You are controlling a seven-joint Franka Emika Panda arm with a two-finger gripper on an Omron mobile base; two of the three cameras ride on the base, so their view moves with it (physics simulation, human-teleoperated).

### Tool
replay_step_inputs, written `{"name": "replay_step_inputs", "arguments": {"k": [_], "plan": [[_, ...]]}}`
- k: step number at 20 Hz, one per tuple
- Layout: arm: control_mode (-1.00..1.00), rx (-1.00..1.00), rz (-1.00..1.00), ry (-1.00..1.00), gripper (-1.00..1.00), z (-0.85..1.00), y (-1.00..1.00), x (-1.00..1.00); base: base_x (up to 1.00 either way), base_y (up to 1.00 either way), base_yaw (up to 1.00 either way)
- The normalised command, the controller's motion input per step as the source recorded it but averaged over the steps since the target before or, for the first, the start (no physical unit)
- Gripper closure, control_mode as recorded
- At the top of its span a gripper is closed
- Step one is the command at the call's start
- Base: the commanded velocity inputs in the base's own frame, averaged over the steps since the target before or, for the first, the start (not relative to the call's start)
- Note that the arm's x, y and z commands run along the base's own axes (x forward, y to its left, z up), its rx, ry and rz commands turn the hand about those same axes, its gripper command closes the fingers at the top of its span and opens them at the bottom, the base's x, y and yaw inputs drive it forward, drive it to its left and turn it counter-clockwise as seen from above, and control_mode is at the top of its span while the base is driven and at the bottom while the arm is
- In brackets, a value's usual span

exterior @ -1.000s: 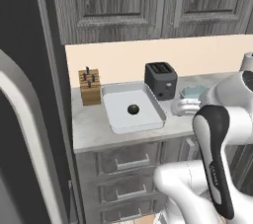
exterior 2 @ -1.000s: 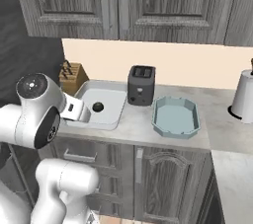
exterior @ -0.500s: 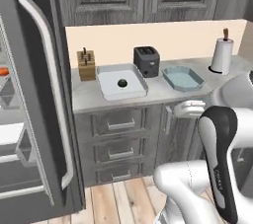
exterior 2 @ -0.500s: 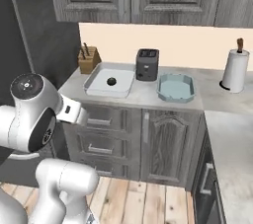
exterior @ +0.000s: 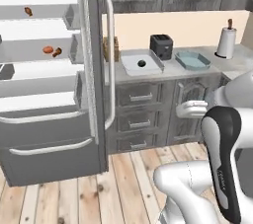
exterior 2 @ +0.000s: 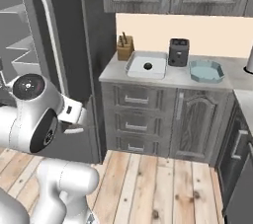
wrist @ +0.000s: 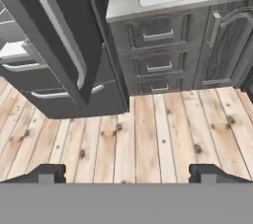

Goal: Place one squash and one chicken drumstick in each tupperware on the nearby counter, to pack two identical lunches.

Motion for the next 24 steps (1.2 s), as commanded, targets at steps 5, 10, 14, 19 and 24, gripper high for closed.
{"name": "replay_step_inputs", "arguments": {"k": [5, 10, 14, 19, 24], "plan": [[1.0, 0.0, 0.0, 0.0, -1.0, 0.0, 0.0, 0.0, -0.05, 1.0, 0.04], [1.0, 0.0, 0.0, 0.0, -1.0, 0.0, 0.0, 0.0, 0.24, 1.0, 0.01], [1.0, 0.0, 0.0, 0.0, -1.0, 0.0, 0.0, 0.0, 0.37, 0.94, 0.0], [1.0, 0.0, 0.0, 0.0, -1.0, 0.0, 0.0, 0.0, 0.71, 0.69, 0.0], [1.0, 0.0, 0.0, 0.0, -1.0, 0.0, 0.0, 0.0, 0.67, 0.92, 0.06]]}}
